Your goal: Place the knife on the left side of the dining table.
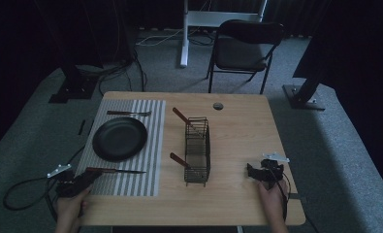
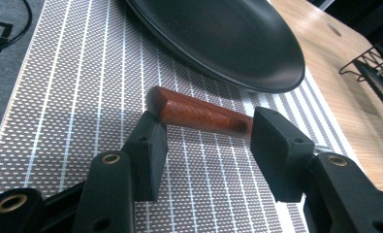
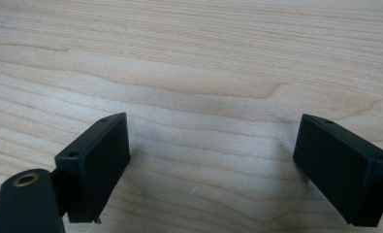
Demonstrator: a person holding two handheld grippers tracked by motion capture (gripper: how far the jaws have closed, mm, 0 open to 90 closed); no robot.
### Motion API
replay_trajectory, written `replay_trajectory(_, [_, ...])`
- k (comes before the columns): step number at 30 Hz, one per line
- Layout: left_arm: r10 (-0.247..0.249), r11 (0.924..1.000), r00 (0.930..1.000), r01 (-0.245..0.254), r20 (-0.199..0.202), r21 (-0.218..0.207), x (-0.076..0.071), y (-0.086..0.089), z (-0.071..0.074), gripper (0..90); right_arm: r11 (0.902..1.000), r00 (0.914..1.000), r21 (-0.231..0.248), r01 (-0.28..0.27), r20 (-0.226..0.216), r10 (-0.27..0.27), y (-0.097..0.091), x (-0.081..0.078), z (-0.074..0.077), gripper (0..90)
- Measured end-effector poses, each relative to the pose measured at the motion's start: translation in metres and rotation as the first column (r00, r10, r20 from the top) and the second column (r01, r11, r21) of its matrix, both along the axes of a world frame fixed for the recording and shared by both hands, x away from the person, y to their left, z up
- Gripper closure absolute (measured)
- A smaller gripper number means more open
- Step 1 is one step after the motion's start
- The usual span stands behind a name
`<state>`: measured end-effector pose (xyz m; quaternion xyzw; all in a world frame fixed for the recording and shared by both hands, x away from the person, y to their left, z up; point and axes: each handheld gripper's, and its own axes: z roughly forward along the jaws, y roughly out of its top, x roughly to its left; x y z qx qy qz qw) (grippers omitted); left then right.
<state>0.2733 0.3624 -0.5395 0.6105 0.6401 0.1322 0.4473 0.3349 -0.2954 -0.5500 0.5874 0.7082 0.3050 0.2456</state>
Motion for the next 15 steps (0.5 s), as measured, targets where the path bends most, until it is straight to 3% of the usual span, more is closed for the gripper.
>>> replay_trajectory(6, [-0.003, 0.9985, 0.9997, 0.004, -0.026, 0.055, 0.0013, -0.0040, -0.0053, 49.3, 1.0000, 1.0000, 0.000, 0.000, 0.000, 0.000, 0.0000, 0.0000, 0.0000, 12.0])
replay_trajectory(10, [0.004, 0.9957, 0.9993, -0.001, -0.038, 0.092, 0.0017, -0.0058, -0.0029, 49.3, 1.0000, 1.0000, 0.000, 0.000, 0.000, 0.000, 0.0000, 0.0000, 0.0000, 12.0])
replay_trajectory(13, [0.014, 0.9952, 0.9985, -0.009, -0.054, 0.098, 0.0002, -0.0059, -0.0012, 49.1, 1.0000, 1.0000, 0.000, 0.000, 0.000, 0.000, 0.0000, 0.0000, 0.0000, 12.0])
replay_trajectory(15, [0.010, 0.9918, 0.9983, -0.002, -0.057, 0.128, -0.0015, -0.0080, -0.0001, 49.1, 1.0000, 1.0000, 0.000, 0.000, 0.000, 0.000, 0.0000, 0.0000, 0.0000, 12.0])
